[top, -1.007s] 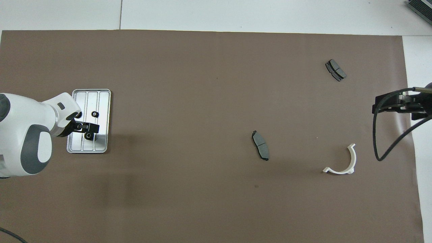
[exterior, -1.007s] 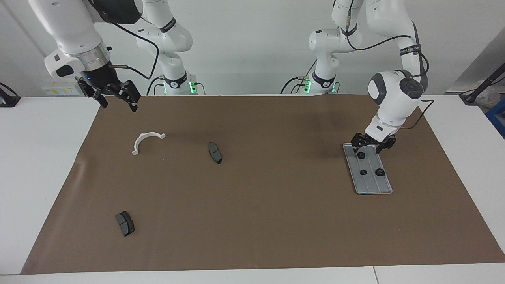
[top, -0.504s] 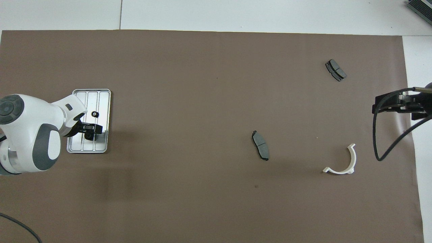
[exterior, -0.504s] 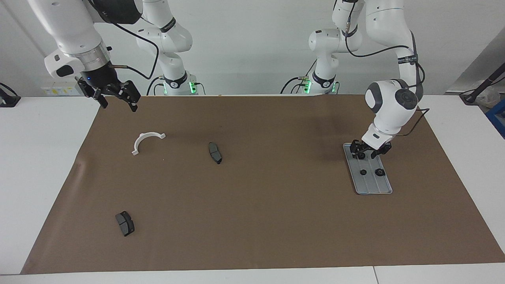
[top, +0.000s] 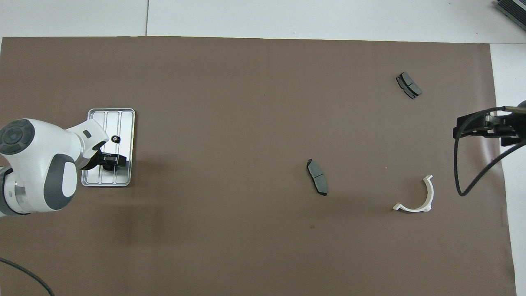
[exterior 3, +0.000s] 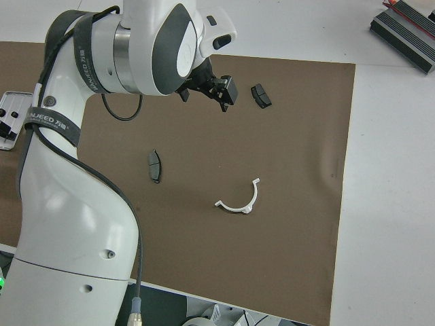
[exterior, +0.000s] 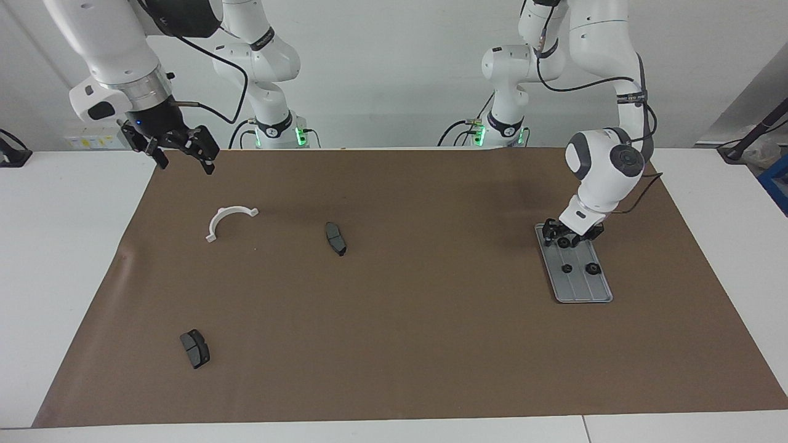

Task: Place bearing gear from tray to pile
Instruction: 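Grasp the black gear with the left gripper and lift it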

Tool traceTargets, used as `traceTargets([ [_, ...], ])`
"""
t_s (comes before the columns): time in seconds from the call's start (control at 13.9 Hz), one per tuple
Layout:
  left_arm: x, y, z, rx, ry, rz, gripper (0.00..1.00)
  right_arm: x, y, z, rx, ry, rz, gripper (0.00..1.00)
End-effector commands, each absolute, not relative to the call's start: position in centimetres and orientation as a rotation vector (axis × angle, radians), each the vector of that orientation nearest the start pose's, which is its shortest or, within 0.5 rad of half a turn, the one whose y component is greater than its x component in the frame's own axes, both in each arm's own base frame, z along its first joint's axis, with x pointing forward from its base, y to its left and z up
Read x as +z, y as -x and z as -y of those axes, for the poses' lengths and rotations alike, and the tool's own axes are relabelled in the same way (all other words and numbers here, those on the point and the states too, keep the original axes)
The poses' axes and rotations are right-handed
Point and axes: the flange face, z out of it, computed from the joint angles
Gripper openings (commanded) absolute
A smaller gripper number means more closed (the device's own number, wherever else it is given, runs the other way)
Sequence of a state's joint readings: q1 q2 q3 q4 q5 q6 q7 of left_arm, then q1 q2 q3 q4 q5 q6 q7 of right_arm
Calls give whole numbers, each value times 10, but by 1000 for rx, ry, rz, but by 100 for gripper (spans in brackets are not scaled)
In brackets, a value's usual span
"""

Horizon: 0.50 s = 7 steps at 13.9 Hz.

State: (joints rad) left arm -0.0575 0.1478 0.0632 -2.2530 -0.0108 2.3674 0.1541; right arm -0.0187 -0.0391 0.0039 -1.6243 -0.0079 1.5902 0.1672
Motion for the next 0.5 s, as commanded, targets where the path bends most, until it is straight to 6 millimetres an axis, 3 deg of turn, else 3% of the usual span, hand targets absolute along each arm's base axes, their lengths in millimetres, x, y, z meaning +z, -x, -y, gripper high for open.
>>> traceTargets([
  [0.0, 292, -522, -6, 47, 3142, -196, 69, 622, -543, 9, 10, 3125, -288, 100],
  [0.43, 292, -522, -6, 38, 3142, -196, 46, 622, -543, 8, 10, 3125, -286, 100],
])
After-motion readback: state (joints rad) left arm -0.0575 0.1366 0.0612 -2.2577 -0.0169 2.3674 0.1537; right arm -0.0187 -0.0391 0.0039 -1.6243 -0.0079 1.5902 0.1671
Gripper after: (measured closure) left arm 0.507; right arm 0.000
